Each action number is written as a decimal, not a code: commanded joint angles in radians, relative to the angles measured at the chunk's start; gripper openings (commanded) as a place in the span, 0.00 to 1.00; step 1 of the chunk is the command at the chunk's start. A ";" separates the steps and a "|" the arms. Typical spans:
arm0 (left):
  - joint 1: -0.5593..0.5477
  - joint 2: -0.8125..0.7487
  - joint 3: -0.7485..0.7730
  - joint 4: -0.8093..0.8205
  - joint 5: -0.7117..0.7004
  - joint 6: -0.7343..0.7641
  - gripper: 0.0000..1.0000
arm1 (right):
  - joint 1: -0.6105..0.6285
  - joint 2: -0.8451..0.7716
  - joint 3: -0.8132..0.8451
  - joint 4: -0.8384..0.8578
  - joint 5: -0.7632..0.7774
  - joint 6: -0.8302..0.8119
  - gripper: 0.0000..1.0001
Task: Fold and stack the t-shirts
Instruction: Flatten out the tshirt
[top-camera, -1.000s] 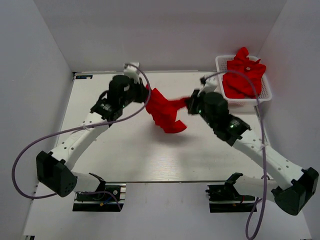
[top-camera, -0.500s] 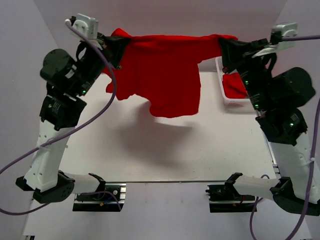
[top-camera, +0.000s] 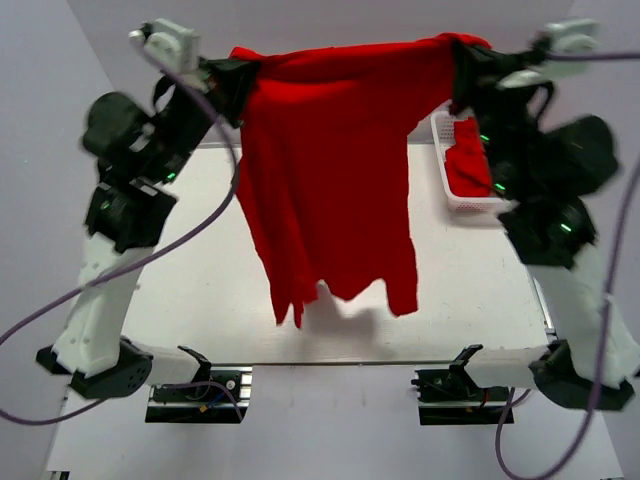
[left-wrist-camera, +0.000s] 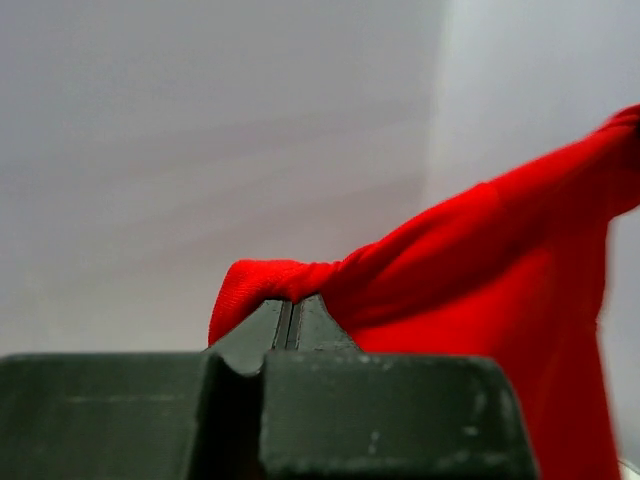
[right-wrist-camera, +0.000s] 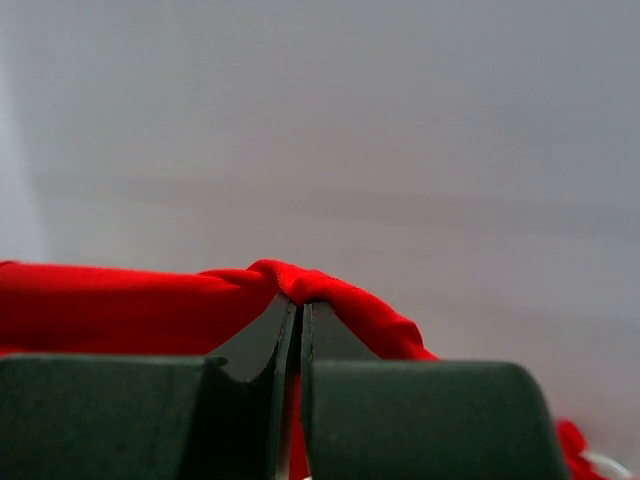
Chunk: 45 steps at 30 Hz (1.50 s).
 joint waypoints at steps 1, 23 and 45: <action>0.025 0.112 -0.036 0.049 -0.253 0.055 0.00 | -0.026 0.157 -0.008 0.158 0.229 -0.141 0.00; 0.043 0.208 0.103 0.054 -0.128 0.077 0.00 | -0.165 0.023 -0.095 0.022 -0.029 0.025 0.00; 0.043 -0.571 -1.312 -0.171 -0.438 -0.555 1.00 | -0.021 -0.214 -1.200 -0.150 -0.896 0.441 0.90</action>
